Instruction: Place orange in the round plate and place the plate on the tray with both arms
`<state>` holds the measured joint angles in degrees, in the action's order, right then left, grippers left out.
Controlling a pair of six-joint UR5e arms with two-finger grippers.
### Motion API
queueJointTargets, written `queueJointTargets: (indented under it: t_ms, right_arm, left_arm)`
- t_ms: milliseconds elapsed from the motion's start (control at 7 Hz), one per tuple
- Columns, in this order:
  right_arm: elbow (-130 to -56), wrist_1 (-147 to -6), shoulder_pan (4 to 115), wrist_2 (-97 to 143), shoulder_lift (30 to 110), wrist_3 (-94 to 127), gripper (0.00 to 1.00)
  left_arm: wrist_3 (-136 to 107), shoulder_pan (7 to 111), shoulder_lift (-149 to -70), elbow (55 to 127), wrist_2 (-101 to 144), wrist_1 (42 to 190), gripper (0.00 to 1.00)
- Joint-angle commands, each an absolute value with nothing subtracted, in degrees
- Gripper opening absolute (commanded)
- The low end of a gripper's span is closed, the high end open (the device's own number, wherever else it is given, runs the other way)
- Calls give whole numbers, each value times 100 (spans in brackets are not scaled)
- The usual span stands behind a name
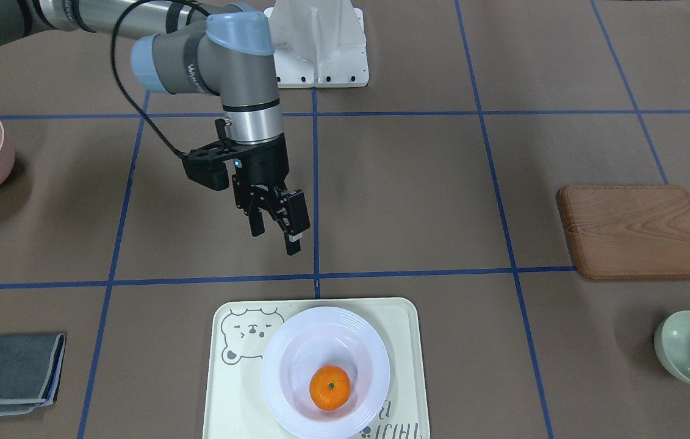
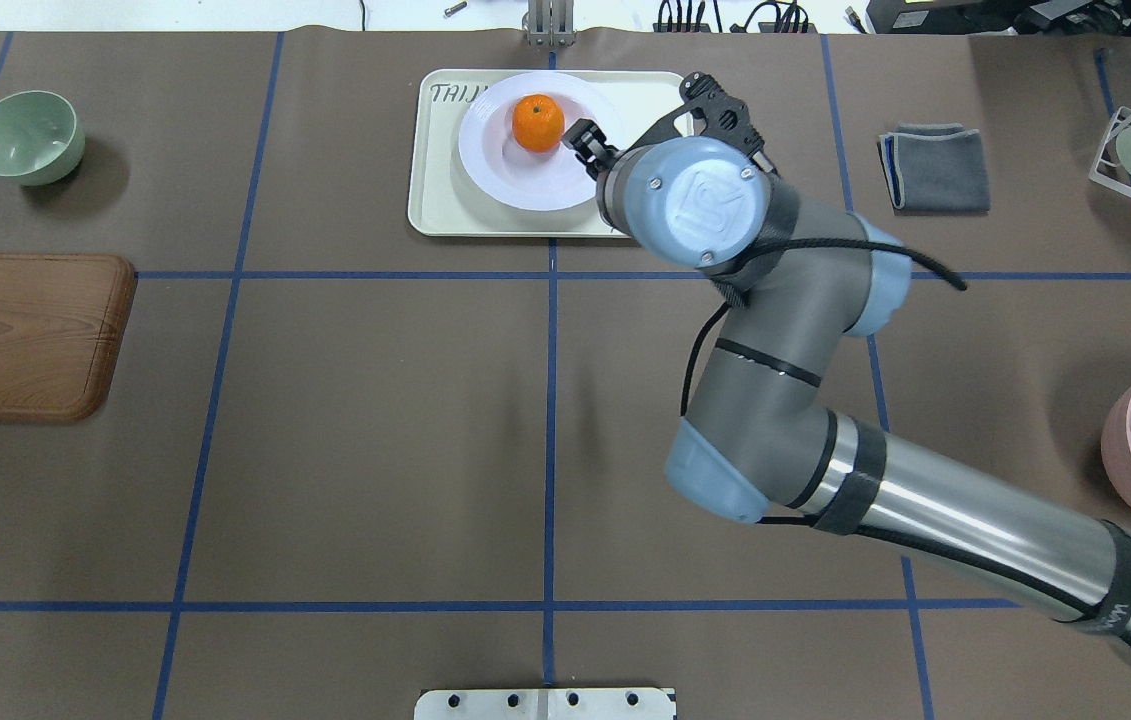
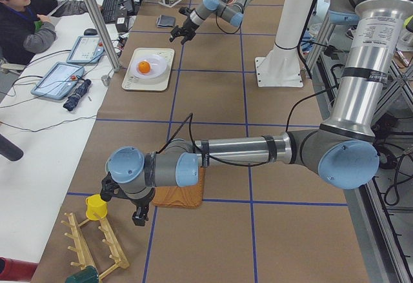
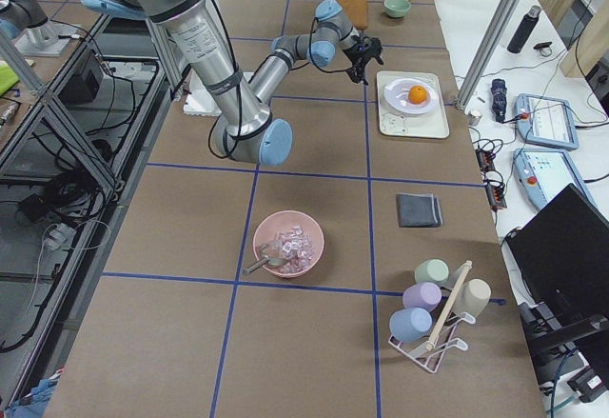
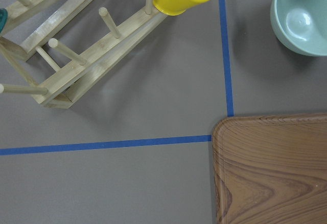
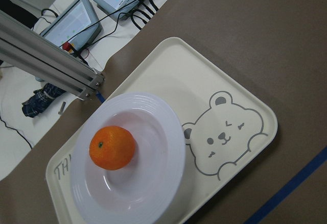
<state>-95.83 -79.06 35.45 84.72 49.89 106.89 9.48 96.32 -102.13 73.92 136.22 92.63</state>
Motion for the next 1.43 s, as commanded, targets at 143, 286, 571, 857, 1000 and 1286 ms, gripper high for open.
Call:
queueJointTargets:
  t_ms: [143, 286, 571, 857, 1000, 1286]
  right_arm:
    - [-10177, -8409, 4355, 9944, 6105, 7200, 100]
    - [-10317, -8916, 4847, 10497, 6326, 6093, 100]
    - [-10494, -9394, 5953, 11368, 6957, 3484, 100]
    - [-10459, -9483, 7254, 12250, 7730, 1363, 100]
    - [-10450, -9492, 7677, 12348, 8074, 971, 100]
    - [-10311, -9475, 8495, 12645, 8637, 197, 100]
  left_arm:
    - [949, 9633, -10213, 7392, 13623, 9264, 98]
    - [949, 9633, -10213, 7400, 13614, 9264, 98]
    - [949, 9633, -10204, 7496, 13623, 9211, 98]
    - [940, 9642, -10143, 7960, 13841, 8836, 98]
    - [940, 9642, -9742, 8772, 13860, 8441, 98]
    - [993, 9633, -8715, 10006, 13843, 8288, 98]
